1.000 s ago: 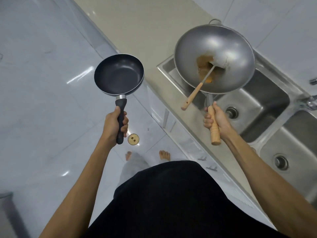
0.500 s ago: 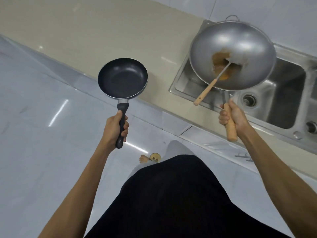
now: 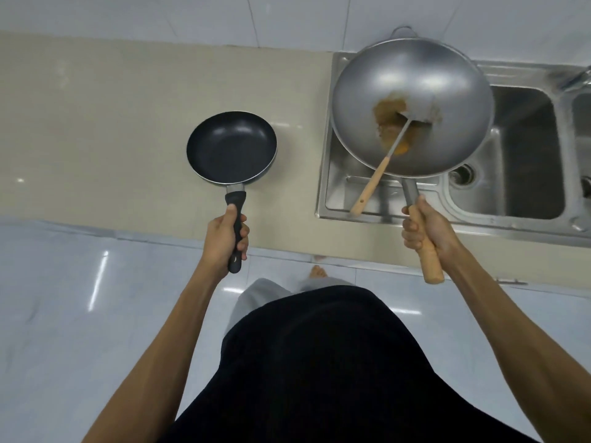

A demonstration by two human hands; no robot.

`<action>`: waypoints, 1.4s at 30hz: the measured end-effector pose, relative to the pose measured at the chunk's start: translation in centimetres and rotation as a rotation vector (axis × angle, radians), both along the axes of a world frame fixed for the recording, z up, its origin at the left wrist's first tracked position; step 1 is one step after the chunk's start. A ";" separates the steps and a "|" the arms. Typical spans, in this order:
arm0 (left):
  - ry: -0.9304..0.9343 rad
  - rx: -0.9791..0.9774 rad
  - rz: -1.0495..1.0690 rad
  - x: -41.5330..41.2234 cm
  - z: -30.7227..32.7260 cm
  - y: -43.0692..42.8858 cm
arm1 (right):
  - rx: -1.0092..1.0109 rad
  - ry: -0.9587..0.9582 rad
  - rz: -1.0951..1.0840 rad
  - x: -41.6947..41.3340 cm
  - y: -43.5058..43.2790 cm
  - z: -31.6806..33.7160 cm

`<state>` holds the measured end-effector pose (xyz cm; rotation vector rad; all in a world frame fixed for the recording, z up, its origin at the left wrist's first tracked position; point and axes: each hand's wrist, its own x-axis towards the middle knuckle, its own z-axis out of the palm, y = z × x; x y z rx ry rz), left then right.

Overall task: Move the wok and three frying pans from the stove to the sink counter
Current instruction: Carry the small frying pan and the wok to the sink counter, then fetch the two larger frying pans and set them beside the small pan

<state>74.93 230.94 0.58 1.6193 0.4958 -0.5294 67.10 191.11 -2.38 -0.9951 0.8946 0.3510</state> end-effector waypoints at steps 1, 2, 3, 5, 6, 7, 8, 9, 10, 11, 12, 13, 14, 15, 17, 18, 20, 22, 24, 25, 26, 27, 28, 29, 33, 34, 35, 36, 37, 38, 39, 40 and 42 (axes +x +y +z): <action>0.009 0.010 -0.009 1.1 0.1 0.0 | -0.005 0.002 0.000 0.2 0.2 0.0; 0.015 0.016 -0.015 2.3 0.3 0.0 | 0.004 -0.007 -0.004 0.4 0.4 -0.1; 0.021 0.019 -0.022 3.5 0.2 0.1 | 0.010 -0.016 -0.011 0.6 0.6 -0.3; 0.041 0.014 -0.038 5.6 0.1 0.3 | 0.010 -0.021 -0.027 0.8 0.9 -0.6; 0.048 0.010 -0.053 6.6 -0.1 0.4 | 0.019 -0.027 -0.034 0.9 1.1 -0.9; 0.055 0.010 -0.070 7.6 -0.3 0.4 | 0.030 -0.029 -0.038 0.9 1.4 -1.1; 0.063 0.010 -0.085 8.5 -0.5 0.4 | 0.042 -0.025 -0.046 1.0 1.7 -1.3; 0.069 0.004 -0.097 9.6 -0.5 0.4 | 0.056 -0.023 -0.057 1.1 2.0 -1.3; 0.072 -0.005 -0.108 10.6 -0.5 0.4 | 0.076 -0.025 -0.073 1.3 2.2 -1.4; 0.074 -0.014 -0.118 11.6 -0.6 0.4 | 0.094 -0.029 -0.087 1.5 2.5 -1.5; 0.078 -0.020 -0.128 12.5 -0.8 0.4 | 0.100 -0.027 -0.096 1.7 2.8 -1.6; 0.083 -0.024 -0.138 13.2 -1.0 0.3 | 0.098 -0.019 -0.101 1.8 3.2 -1.7; 0.088 -0.027 -0.149 13.8 -1.2 0.2 | 0.088 -0.011 -0.097 1.8 3.6 -1.8; 0.091 -0.032 -0.162 14.4 -1.4 0.1 | 0.067 -0.003 -0.088 1.9 4.1 -1.9; 0.097 -0.042 -0.183 15.4 -1.6 -0.3 | -0.030 0.026 -0.056 2.1 5.0 -1.9; 0.096 -0.045 -0.189 16.0 -1.7 -0.4 | -0.105 0.049 -0.028 2.3 5.5 -1.8; 0.094 -0.046 -0.201 16.8 -2.1 -0.7 | -0.238 0.090 0.021 2.7 6.4 -1.6; 0.089 -0.043 -0.217 17.3 -2.5 -0.9 | -0.318 0.120 0.021 2.7 7.1 -1.8; 0.086 -0.046 -0.238 17.7 -3.1 -1.0 | -0.389 0.131 -0.003 2.6 7.6 -2.0; 0.083 -0.043 -0.240 17.8 -3.3 -1.0 | -0.421 0.136 -0.002 2.7 7.8 -2.0; 0.081 -0.037 -0.240 17.8 -3.6 -0.9 | -0.453 0.140 0.001 2.8 7.9 -2.1; 0.082 -0.024 -0.238 17.8 -3.9 -0.9 | -0.485 0.147 0.011 2.9 8.0 -2.1; 0.085 -0.009 -0.235 17.6 -4.3 -0.8 | -0.523 0.159 0.023 3.1 8.1 -2.2; 0.089 0.007 -0.231 17.5 -4.6 -0.7 | -0.572 0.174 0.038 3.1 8.2 -2.4; 0.089 0.101 -0.236 17.0 -5.6 -0.6 | -0.782 0.223 0.121 3.4 8.5 -3.0; 0.080 0.125 -0.255 16.9 -5.8 -0.5 | -0.818 0.236 0.147 3.5 8.5 -3.1; 0.070 0.146 -0.274 16.8 -5.9 -0.5 | -0.844 0.247 0.171 3.5 8.6 -3.2; 0.062 0.163 -0.292 16.8 -6.0 -0.4 | -0.863 0.255 0.192 3.4 8.7 -3.2; 0.054 0.179 -0.309 16.7 -5.9 -0.3 | -0.877 0.259 0.210 3.3 8.7 -3.2; 0.047 0.193 -0.323 16.7 -5.9 -0.3 | -0.886 0.264 0.225 3.2 8.8 -3.2; 0.043 0.205 -0.332 16.7 -5.8 -0.3 | -0.892 0.271 0.238 3.0 8.9 -3.1; 0.038 0.216 -0.340 16.7 -5.7 -0.3 | -0.897 0.279 0.245 2.9 8.9 -3.0; 0.024 0.252 -0.363 16.7 -5.4 -0.3 | -0.908 0.291 0.252 2.5 9.2 -2.9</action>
